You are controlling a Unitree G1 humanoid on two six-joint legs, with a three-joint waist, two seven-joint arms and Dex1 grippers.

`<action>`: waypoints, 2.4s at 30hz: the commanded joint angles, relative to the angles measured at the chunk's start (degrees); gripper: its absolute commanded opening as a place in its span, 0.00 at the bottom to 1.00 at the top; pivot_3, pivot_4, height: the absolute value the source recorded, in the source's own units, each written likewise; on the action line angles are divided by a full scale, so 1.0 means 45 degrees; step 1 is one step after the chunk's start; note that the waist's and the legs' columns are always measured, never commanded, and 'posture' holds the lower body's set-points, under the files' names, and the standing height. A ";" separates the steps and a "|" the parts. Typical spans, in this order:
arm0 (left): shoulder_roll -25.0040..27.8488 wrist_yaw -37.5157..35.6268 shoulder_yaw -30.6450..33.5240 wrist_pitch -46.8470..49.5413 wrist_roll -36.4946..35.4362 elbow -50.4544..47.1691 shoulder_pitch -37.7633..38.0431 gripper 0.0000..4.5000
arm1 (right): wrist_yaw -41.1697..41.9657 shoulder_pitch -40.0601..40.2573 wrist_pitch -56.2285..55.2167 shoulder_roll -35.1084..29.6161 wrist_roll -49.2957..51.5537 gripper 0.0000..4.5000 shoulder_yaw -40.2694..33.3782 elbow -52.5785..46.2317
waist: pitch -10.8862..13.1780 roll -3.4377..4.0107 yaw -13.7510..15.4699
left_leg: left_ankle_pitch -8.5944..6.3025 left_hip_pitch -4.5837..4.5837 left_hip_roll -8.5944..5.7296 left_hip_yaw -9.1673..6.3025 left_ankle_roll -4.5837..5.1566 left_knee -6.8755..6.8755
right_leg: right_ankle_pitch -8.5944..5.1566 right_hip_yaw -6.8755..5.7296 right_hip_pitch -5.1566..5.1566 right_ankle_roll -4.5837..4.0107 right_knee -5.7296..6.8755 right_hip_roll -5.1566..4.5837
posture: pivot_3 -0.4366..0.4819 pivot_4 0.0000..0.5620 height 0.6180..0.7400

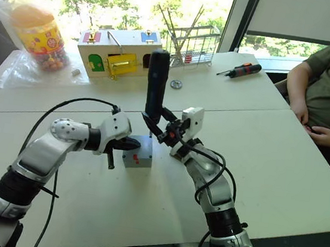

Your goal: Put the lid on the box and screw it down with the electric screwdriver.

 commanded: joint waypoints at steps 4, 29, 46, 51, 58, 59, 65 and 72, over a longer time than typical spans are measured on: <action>0.0053 0.0000 -0.0346 0.0166 0.0313 0.0290 0.0126 0.00 | 0.0077 0.0729 0.1221 -0.0244 -0.0392 0.41 0.0546 0.1344 | 0.0000 0.0000 0.0002 | 0.0000 0.0000 0.0000 0.0000 0.0000 -0.0002 | -0.0001 0.0001 0.0001 0.0000 -0.0003 0.0000 | 0.48 0.27 1.00; -0.1099 0.0637 0.0101 -0.0527 -0.0099 0.0793 -0.0130 0.00 | -0.3523 -0.4296 0.9224 -0.1179 0.6353 0.41 -0.5932 -0.5051 | 0.0297 0.0020 0.0396 | 0.0020 -0.0076 -0.0002 -0.0014 -0.0033 -0.0001 | 0.0002 -0.0008 -0.0033 -0.0003 -0.0062 -0.0023 | 0.48 0.27 1.00; -0.0338 -0.0543 -0.0154 0.0214 -0.1454 -0.2627 -0.1350 0.00 | 0.1110 -0.4958 1.8879 -1.2915 0.8476 0.41 -0.4012 -0.0981 | 0.0653 0.0018 0.0263 | 0.0025 -0.0503 0.0000 0.0027 -0.0025 0.0228 | 0.0018 -0.0042 -0.0317 -0.0011 0.0022 -0.0039 | 0.48 0.27 1.00; -0.0319 -0.1150 -0.0871 -0.0049 -0.1421 -0.2419 -0.1220 0.00 | 0.2289 -0.5315 1.8483 -1.3126 0.7518 0.41 -0.1917 0.1137 | 0.0670 0.0005 0.0386 | 0.0028 -0.0503 -0.0004 0.0021 -0.0030 0.0245 | 0.0018 -0.0051 -0.0305 -0.0010 0.0021 -0.0042 | 0.48 0.27 1.00; -0.0336 -0.1154 -0.1238 -0.0176 -0.1276 -0.2862 -0.0502 0.00 | 0.3358 -0.6709 1.7609 -1.2553 0.6026 0.41 0.0137 0.3320 | 0.0733 -0.0018 0.0384 | 0.0053 -0.0504 -0.0018 0.0025 -0.0075 0.0253 | 0.0019 -0.0049 -0.0306 -0.0009 0.0020 -0.0056 | 0.48 0.27 1.00; -0.0360 -0.1102 -0.1197 -0.0043 -0.1347 -0.2904 -0.0474 0.00 | 0.3466 -0.6895 1.7573 -1.2474 0.5858 0.41 0.0304 0.3558 | 0.0735 -0.0020 0.0394 | 0.0054 -0.0504 -0.0017 0.0021 -0.0076 0.0250 | 0.0019 -0.0050 -0.0308 -0.0009 0.0020 -0.0055 | 0.48 0.27 1.00; -0.0390 -0.0637 -0.1155 -0.0025 -0.1090 -0.2886 -0.0333 0.00 | 0.3957 -0.7403 1.7654 -1.1929 0.5188 0.41 0.0889 0.4151 | 0.0734 -0.0021 0.0395 | 0.0054 -0.0504 -0.0017 0.0017 -0.0078 0.0259 | 0.0019 -0.0055 -0.0303 -0.0009 0.0024 -0.0055 | 0.48 0.27 1.00; -0.0211 -0.0541 -0.0743 -0.0061 -0.1072 -0.2391 -0.0658 0.00 | 0.4219 -0.7053 1.7362 -1.1979 0.4549 0.95 0.1013 0.3782 | 0.0732 -0.0024 0.0404 | 0.0054 -0.0501 -0.0017 0.0014 -0.0078 0.0275 | 0.0022 -0.0058 -0.0292 -0.0005 0.0028 -0.0054 | 0.48 0.27 1.00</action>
